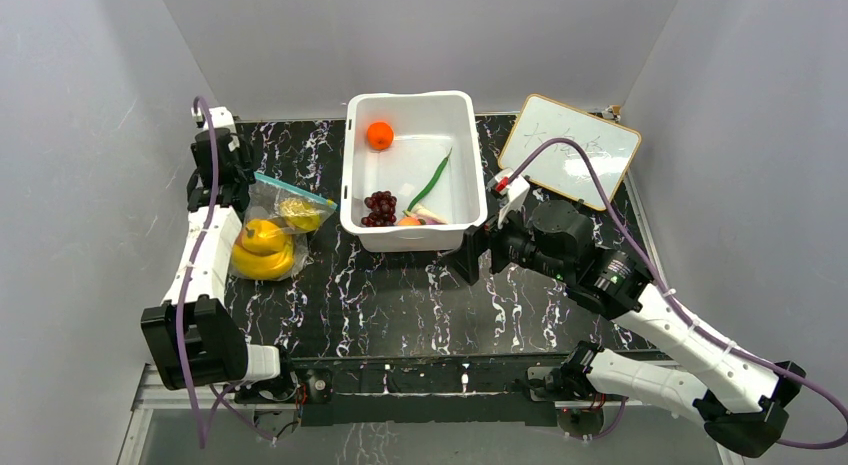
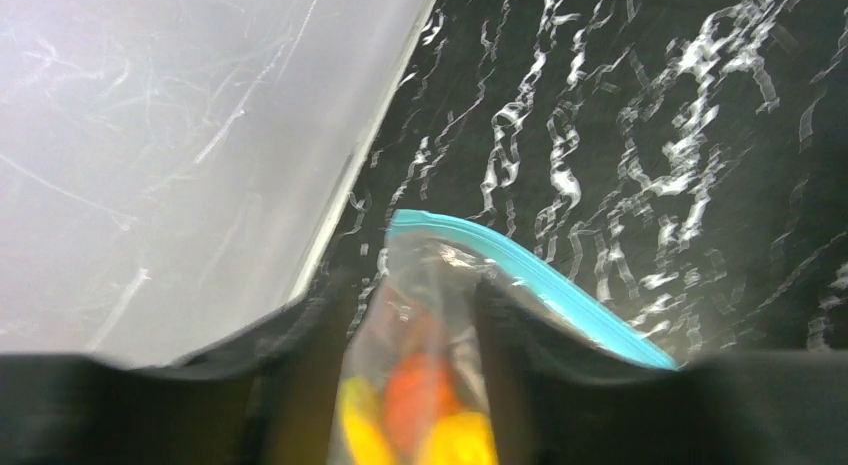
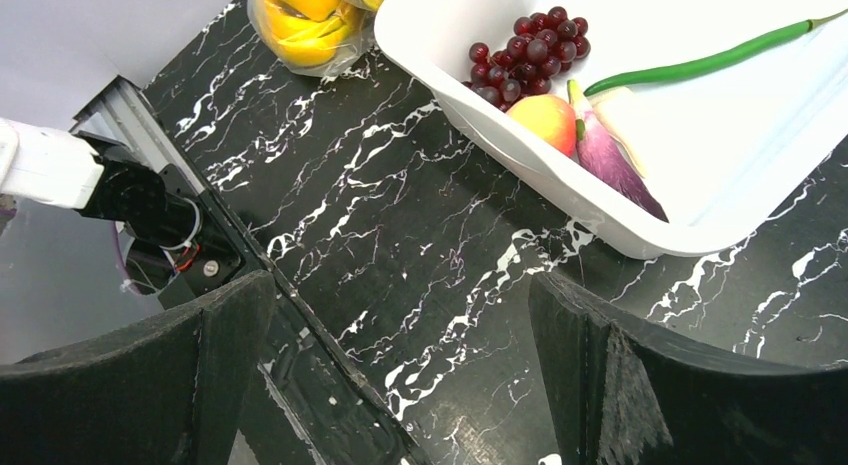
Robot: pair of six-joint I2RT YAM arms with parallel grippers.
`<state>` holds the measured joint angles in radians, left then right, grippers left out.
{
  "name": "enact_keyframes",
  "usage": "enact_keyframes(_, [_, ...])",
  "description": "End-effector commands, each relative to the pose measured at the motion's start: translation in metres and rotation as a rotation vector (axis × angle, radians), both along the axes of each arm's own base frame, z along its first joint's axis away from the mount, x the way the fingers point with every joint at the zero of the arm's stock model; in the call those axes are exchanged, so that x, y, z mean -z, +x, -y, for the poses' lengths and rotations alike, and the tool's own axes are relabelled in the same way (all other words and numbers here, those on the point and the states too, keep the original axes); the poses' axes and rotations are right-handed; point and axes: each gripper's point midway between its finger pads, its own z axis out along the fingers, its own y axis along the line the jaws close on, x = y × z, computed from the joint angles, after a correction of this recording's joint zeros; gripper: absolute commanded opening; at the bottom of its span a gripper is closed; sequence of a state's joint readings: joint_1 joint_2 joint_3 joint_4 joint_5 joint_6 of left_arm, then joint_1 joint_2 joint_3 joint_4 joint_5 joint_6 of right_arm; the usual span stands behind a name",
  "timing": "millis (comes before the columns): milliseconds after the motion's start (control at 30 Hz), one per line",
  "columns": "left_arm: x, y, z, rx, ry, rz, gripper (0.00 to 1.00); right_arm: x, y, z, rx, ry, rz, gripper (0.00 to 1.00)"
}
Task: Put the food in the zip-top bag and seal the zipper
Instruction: Place the zipper food storage bag at the center of the board, then reset both arms
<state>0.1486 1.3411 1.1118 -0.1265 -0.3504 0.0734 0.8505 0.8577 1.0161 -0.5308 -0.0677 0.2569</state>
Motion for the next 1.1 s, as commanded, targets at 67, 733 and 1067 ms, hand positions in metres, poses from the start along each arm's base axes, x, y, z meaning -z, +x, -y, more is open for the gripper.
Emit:
enact_keyframes(67, [-0.043, 0.007, 0.013, 0.047, -0.027, 0.125, 0.75, -0.011, 0.009, -0.007, 0.030, 0.066, 0.017, 0.98])
enact_keyframes(733, [-0.069, -0.073, 0.206, 0.701, -0.433, 0.153, 0.98, 0.008, 0.065, 0.011, 0.475, 0.123, -0.140, 0.98])
enact_keyframes(1067, [-0.079, -0.110, 0.254, 0.895, -0.597, 0.186, 0.98, -0.025, 0.085, 0.049, 0.730, 0.194, -0.076, 0.98])
